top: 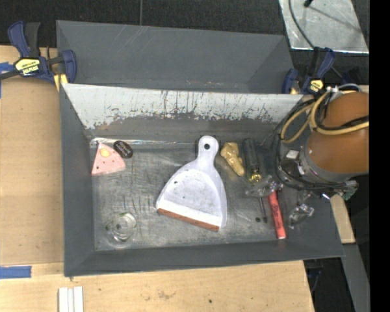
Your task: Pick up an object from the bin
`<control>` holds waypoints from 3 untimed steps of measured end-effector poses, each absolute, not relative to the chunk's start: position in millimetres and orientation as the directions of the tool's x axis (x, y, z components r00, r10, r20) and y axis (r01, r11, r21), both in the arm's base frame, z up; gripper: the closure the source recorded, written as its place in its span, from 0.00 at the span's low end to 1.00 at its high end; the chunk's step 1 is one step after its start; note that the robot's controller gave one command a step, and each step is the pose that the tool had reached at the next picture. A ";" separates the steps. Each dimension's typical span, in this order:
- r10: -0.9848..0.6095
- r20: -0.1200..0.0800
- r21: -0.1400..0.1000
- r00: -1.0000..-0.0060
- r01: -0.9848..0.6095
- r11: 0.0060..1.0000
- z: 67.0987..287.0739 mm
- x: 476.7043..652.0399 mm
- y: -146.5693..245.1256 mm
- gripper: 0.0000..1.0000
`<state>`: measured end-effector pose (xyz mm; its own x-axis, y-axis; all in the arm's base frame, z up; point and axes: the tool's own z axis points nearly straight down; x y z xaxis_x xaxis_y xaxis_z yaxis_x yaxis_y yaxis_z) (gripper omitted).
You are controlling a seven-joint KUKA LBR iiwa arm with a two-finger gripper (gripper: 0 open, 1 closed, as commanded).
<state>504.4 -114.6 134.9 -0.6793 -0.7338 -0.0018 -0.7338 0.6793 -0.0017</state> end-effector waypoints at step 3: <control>-0.979 0.002 -0.003 -0.205 -0.979 0.205 77.6 491.9 -136.4 1.00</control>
Offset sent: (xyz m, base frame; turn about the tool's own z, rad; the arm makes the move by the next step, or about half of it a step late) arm -0.0164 -0.0223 -0.0649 -0.5405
